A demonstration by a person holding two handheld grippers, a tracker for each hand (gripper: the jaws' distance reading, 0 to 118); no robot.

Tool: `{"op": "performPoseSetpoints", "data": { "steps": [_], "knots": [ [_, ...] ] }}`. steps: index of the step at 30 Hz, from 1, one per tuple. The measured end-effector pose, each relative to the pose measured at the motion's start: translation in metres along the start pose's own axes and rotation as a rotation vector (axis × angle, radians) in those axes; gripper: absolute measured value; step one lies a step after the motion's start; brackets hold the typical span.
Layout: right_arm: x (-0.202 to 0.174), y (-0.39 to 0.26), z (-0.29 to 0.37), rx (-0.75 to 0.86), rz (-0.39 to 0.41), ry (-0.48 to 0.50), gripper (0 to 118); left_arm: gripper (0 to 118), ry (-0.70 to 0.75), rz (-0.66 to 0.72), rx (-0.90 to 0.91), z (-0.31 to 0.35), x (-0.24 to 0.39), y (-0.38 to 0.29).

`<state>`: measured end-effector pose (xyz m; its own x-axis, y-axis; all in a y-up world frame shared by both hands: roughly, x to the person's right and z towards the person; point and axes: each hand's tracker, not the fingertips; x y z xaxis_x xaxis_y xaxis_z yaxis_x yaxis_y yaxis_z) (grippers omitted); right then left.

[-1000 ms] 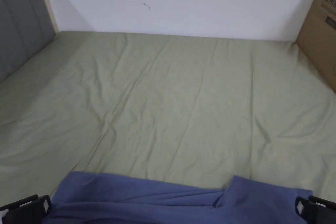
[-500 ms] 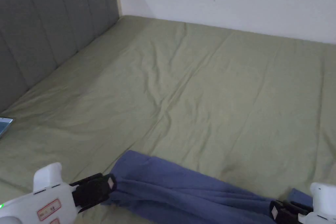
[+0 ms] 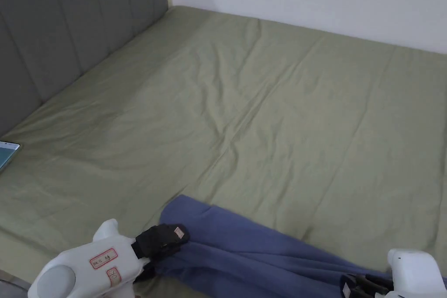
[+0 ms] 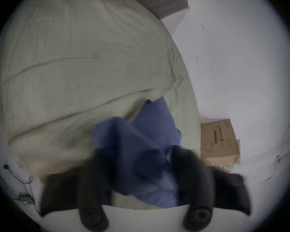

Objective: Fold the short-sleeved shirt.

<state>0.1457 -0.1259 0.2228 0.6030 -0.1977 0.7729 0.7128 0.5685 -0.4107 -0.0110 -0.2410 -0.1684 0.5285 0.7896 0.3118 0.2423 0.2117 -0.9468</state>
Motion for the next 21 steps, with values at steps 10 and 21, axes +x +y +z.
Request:
{"op": "performPoseSetpoints", "data": {
  "steps": [10,21],
  "knots": [
    [0.023,-0.007,0.015,0.006,-0.052,-0.018,3,17,0.136,-0.315,0.049,0.008,0.070,-0.010],
    [0.093,-0.047,0.064,0.095,-0.279,-0.111,3,17,-0.139,-1.034,-0.212,-0.029,0.230,-0.174]
  ]
}}
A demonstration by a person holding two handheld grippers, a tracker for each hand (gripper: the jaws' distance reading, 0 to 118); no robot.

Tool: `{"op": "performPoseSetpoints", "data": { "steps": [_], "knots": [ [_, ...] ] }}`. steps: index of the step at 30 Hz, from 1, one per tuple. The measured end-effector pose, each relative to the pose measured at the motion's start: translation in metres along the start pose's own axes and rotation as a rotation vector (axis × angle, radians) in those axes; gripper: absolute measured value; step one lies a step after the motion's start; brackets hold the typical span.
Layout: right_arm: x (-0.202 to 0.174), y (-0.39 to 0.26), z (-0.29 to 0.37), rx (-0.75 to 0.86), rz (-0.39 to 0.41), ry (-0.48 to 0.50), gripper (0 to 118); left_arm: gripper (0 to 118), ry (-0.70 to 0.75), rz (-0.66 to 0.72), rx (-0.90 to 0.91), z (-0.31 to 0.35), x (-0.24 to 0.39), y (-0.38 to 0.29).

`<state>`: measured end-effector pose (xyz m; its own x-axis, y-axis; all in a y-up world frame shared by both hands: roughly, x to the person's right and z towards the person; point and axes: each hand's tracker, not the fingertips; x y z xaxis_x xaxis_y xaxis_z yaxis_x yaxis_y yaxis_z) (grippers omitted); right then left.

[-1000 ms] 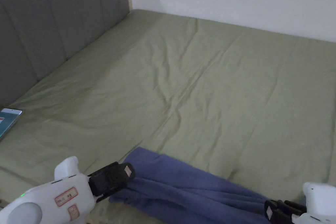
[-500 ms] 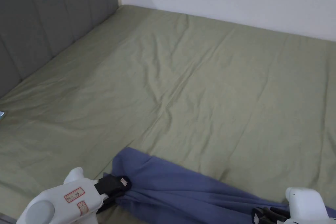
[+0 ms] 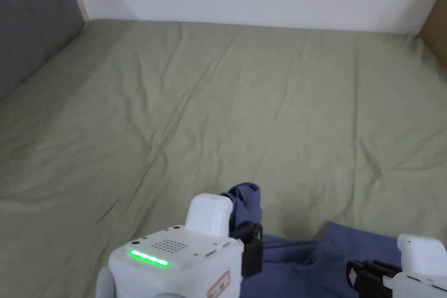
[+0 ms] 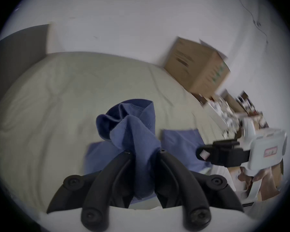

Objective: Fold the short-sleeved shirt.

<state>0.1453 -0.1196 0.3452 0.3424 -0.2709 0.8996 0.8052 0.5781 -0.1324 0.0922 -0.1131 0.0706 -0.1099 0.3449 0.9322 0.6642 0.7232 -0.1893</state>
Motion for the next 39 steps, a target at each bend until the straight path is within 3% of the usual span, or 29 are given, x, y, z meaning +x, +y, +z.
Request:
{"op": "performPoseSetpoints", "data": {
  "steps": [3,4,5,6,7,11,13,14,15,17,19,24,27,30,34,39],
  "knots": [
    [0.028,-0.010,0.016,0.028,-0.072,-0.049,3,20,-0.003,0.033,-0.031,-0.049,0.034,-0.025],
    [0.037,-0.014,0.021,0.031,-0.096,-0.064,4,34,-0.004,0.023,-0.055,-0.063,0.041,-0.034],
    [0.046,-0.017,0.027,0.027,-0.115,-0.074,3,67,0.003,0.012,-0.132,-0.071,0.047,-0.038],
    [0.055,-0.019,0.032,0.024,-0.143,-0.089,4,86,-0.010,0.016,-0.189,-0.076,0.050,-0.041],
    [0.063,-0.022,0.037,0.029,-0.170,-0.096,3,93,-0.034,0.023,-0.195,-0.078,0.050,-0.045],
    [0.082,-0.032,0.049,0.052,-0.216,-0.126,3,93,0.008,0.077,-0.140,-0.057,0.040,-0.033],
    [0.087,-0.035,0.049,0.052,-0.226,-0.128,3,91,0.025,0.121,-0.094,-0.040,0.029,-0.025],
    [0.088,-0.036,0.049,0.053,-0.231,-0.126,4,81,0.000,0.155,-0.062,-0.031,0.021,-0.021],
    [0.088,-0.037,0.048,0.053,-0.233,-0.123,3,61,-0.006,0.181,-0.034,-0.025,0.014,-0.017],
    [0.086,-0.038,0.044,0.046,-0.227,-0.113,3,2,0.061,0.221,-0.009,-0.027,0.004,-0.015],
    [0.082,-0.038,0.041,0.040,-0.213,-0.105,3,3,0.145,0.211,-0.035,-0.042,-0.003,-0.019],
    [0.075,-0.037,0.040,0.037,-0.183,-0.084,4,3,-0.022,0.184,-0.236,-0.079,0.011,-0.043],
    [0.075,-0.037,0.038,0.033,-0.178,-0.092,3,3,-0.063,0.073,-0.276,-0.087,0.041,-0.058],
    [0.078,-0.037,0.036,0.021,-0.188,-0.095,3,3,-0.167,0.062,-0.334,-0.092,0.055,-0.065],
    [0.077,-0.037,0.038,0.019,-0.190,-0.100,3,3,-0.194,0.043,-0.318,-0.081,0.056,-0.065],
    [0.071,-0.034,0.038,0.015,-0.179,-0.104,3,4,-0.151,0.147,-0.205,-0.047,0.024,-0.048]
  ]
}}
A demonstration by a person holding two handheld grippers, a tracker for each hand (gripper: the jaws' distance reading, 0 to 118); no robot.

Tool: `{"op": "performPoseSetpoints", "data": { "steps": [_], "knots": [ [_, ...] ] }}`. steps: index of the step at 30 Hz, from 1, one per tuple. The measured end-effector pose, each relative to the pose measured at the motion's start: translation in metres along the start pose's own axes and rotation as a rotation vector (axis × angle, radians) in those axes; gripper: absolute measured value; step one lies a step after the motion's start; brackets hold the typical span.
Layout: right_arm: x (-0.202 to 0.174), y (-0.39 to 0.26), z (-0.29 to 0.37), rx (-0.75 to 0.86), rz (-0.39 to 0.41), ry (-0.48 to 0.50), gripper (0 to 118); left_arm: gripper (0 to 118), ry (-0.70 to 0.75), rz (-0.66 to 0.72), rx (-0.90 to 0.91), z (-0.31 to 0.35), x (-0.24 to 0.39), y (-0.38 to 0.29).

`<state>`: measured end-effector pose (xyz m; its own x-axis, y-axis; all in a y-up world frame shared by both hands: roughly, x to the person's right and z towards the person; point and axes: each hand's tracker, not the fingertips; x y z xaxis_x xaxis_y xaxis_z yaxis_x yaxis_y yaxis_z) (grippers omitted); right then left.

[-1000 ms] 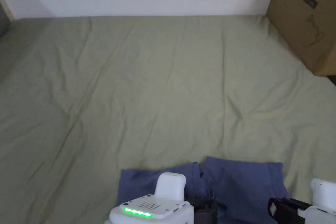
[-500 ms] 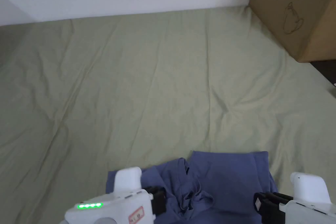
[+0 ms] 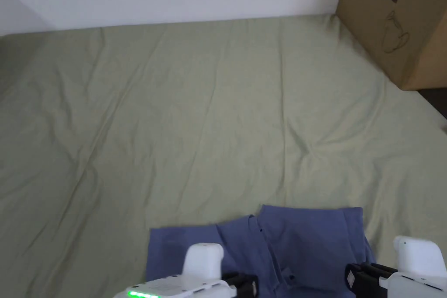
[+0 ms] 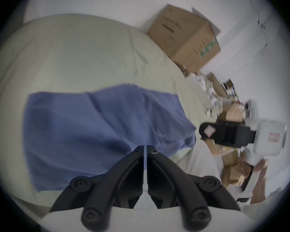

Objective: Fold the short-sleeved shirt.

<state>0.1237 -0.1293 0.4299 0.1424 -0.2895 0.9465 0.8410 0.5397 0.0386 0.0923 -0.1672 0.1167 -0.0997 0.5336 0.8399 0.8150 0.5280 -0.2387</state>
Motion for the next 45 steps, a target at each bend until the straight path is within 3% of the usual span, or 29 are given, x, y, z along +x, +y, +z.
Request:
{"op": "performPoseSetpoints", "data": {
  "steps": [1,3,4,5,6,11,16,19,20,22,23,27,32,37,45],
  "knots": [
    [-0.002,0.001,-0.001,-0.004,0.003,0.003,3,11,0.017,0.026,0.035,0.013,-0.011,0.004],
    [-0.006,0.002,-0.003,-0.011,0.013,0.006,3,83,0.056,0.118,0.100,0.040,-0.037,0.007],
    [-0.008,0.002,-0.005,-0.017,0.019,0.008,3,105,0.067,0.167,0.115,0.049,-0.049,0.011],
    [-0.012,0.002,-0.007,-0.023,0.027,0.009,3,109,0.075,0.220,0.139,0.061,-0.063,0.009],
    [-0.015,0.002,-0.009,-0.027,0.036,0.010,3,105,0.058,0.258,0.186,0.072,-0.077,0.005],
    [-0.033,0.001,-0.016,-0.060,0.094,0.025,3,106,0.103,0.471,0.229,0.083,-0.132,-0.014],
    [-0.044,0.003,-0.019,-0.079,0.132,0.009,3,101,-0.054,0.578,0.108,0.043,-0.158,-0.027],
    [-0.047,0.006,-0.019,-0.080,0.133,0.003,4,90,-0.109,0.574,0.146,0.037,-0.155,-0.025],
    [-0.048,0.006,-0.021,-0.082,0.135,-0.003,3,84,-0.163,0.588,0.138,0.031,-0.156,-0.025],
    [-0.050,0.007,-0.024,-0.094,0.137,-0.008,4,27,-0.166,0.664,0.100,0.013,-0.161,-0.029],
    [-0.051,0.007,-0.026,-0.103,0.141,-0.011,3,16,-0.137,0.666,0.095,0.006,-0.162,-0.032],
    [-0.059,0.008,-0.023,-0.111,0.175,-0.027,3,14,-0.150,0.557,0.127,0.031,-0.155,-0.021],
    [-0.061,0.017,-0.024,-0.091,0.163,-0.016,3,14,-0.157,0.554,0.127,0.046,-0.165,-0.019],
    [-0.056,0.018,-0.019,-0.080,0.140,0.021,3,14,-0.074,0.544,0.157,0.079,-0.184,-0.023],
    [-0.031,0.009,-0.011,-0.059,0.076,0.003,3,14,0.132,0.542,0.211,0.142,-0.202,-0.017]
  ]
}}
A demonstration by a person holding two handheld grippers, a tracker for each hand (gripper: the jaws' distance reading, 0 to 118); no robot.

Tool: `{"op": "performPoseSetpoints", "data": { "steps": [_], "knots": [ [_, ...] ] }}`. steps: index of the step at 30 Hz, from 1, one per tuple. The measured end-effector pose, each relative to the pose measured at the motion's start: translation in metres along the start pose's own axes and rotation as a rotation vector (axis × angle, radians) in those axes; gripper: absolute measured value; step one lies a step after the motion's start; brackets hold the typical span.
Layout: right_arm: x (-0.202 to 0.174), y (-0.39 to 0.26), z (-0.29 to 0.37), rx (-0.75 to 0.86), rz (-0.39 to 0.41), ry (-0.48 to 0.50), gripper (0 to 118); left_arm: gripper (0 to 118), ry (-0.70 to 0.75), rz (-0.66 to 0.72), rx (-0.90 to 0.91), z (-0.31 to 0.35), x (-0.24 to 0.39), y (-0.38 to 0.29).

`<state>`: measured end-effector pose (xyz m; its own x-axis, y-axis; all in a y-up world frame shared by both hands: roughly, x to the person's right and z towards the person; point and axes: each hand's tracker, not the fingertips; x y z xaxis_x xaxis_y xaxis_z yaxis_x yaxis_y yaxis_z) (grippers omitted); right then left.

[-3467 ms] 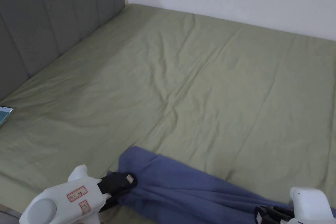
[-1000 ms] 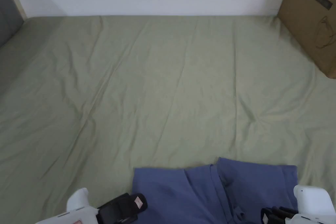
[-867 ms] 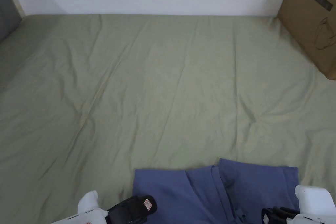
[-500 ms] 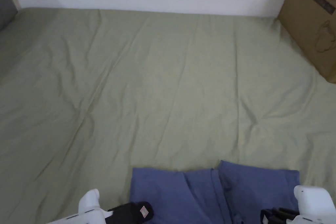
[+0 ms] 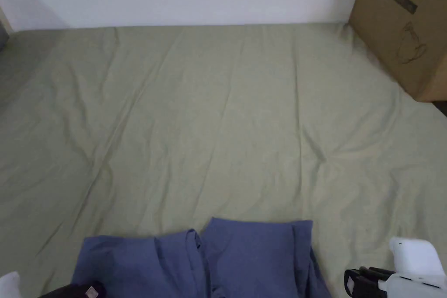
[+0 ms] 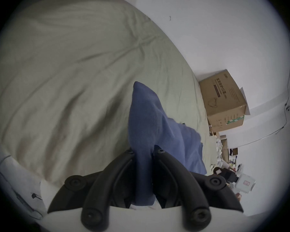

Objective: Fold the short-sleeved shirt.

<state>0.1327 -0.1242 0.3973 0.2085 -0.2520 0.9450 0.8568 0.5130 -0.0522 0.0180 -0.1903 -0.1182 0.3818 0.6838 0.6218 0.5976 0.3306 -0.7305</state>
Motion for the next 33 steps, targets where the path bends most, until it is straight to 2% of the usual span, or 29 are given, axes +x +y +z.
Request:
{"op": "performPoseSetpoints", "data": {
  "steps": [3,9,14,17,18,19,20,21,22,23,26,27,28,29,31,32,33],
  "knots": [
    [0.010,-0.004,0.002,0.006,-0.029,-0.014,3,14,-0.018,-0.050,0.043,0.009,0.034,0.001],
    [0.027,-0.005,0.012,0.034,-0.074,-0.015,3,14,-0.117,-0.345,0.053,0.004,0.156,-0.014],
    [0.044,-0.009,0.015,0.050,-0.123,-0.024,3,14,-0.237,-0.515,-0.102,-0.045,0.233,-0.059],
    [0.055,-0.013,0.014,0.038,-0.148,-0.040,3,15,-0.216,-0.536,-0.203,-0.096,0.252,-0.092],
    [0.058,-0.014,0.014,0.038,-0.155,-0.043,4,25,-0.212,-0.522,-0.235,-0.114,0.254,-0.101],
    [0.061,-0.016,0.014,0.038,-0.163,-0.047,3,48,-0.207,-0.518,-0.276,-0.129,0.254,-0.109],
    [0.065,-0.018,0.014,0.033,-0.173,-0.051,3,89,-0.207,-0.528,-0.311,-0.142,0.253,-0.117],
    [0.069,-0.019,0.014,0.031,-0.185,-0.054,4,107,-0.185,-0.516,-0.336,-0.150,0.253,-0.124],
    [0.073,-0.020,0.014,0.028,-0.197,-0.057,3,112,-0.160,-0.505,-0.360,-0.153,0.252,-0.129],
    [0.076,-0.021,0.014,0.024,-0.206,-0.060,3,107,-0.166,-0.507,-0.357,-0.154,0.250,-0.129],
    [0.084,-0.023,0.012,0.016,-0.224,-0.080,3,104,-0.145,-0.486,-0.345,-0.141,0.245,-0.122],
    [0.086,-0.023,0.011,0.014,-0.228,-0.084,3,98,-0.140,-0.479,-0.334,-0.135,0.240,-0.116],
    [0.087,-0.022,0.009,0.013,-0.232,-0.082,3,87,-0.137,-0.466,-0.317,-0.128,0.237,-0.110],
    [0.087,-0.022,0.008,0.012,-0.236,-0.080,3,60,-0.139,-0.444,-0.287,-0.120,0.234,-0.106],
    [0.087,-0.021,0.006,0.013,-0.241,-0.073,4,16,-0.115,-0.405,-0.208,-0.113,0.223,-0.095],
    [0.086,-0.021,0.005,0.013,-0.241,-0.068,3,8,-0.086,-0.411,-0.189,-0.115,0.219,-0.093],
    [0.084,-0.021,0.003,0.010,-0.239,-0.064,4,8,-0.053,-0.408,-0.187,-0.120,0.216,-0.092]
  ]
}}
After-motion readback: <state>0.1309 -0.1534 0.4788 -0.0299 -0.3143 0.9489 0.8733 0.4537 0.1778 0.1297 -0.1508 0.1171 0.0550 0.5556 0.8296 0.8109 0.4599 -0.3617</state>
